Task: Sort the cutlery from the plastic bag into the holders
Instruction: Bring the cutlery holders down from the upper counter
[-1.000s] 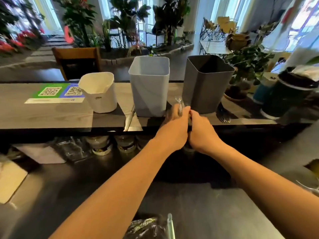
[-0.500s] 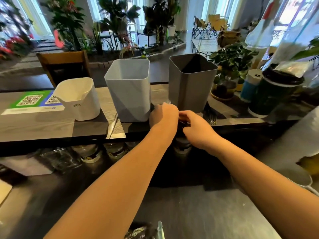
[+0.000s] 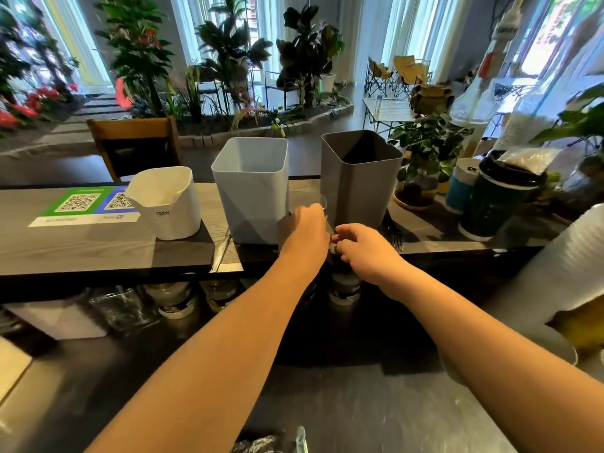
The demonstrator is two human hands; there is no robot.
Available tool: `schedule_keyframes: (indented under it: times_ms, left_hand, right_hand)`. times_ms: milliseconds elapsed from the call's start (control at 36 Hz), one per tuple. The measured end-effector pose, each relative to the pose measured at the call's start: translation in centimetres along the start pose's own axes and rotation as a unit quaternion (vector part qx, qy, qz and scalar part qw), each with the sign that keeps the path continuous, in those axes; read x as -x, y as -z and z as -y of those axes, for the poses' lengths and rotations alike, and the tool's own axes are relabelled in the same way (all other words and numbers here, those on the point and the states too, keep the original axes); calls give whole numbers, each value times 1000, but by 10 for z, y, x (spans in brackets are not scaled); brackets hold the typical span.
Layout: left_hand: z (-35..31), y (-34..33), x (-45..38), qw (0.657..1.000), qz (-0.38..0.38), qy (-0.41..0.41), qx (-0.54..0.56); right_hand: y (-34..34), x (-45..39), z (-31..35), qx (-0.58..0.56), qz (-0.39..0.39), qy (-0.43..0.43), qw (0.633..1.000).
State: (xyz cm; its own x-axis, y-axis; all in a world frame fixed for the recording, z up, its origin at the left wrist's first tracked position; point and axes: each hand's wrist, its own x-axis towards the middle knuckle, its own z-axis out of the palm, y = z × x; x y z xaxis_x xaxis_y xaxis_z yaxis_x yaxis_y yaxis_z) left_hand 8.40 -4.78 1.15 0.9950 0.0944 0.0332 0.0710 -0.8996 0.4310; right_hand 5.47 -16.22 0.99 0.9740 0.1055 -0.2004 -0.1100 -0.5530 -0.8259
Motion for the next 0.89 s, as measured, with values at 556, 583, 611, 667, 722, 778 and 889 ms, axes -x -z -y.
schedule_keyframes:
  times_ms: [556,583,611,667,722,778,889]
  left_hand:
    - [209,151,87,981,-173,-77,36]
    - [220,159,78,976,-206,-70,35]
    - [228,167,70,967,-242,-64,47]
    - [235,182,51,948,-290,-52,120]
    - [232,190,33,936,-292,-38,191]
    - [224,190,14,934,-276,-29,225]
    - [219,170,-17,957,-238,-28,160]
  right_hand:
    - [-121,14,154,-112,-25,226,967]
    - [-127,6,161,-103,-44,228,967]
    - [-132,-1,167,-94,-57,232,967]
    - [-143,-13,178,-74,-77,243,964]
    - [-152,-24,186,-44,-105,259,959]
    - [-159,-33,192,1,-122,266,956]
    - [-166,-51,195,82,-132,254,954]
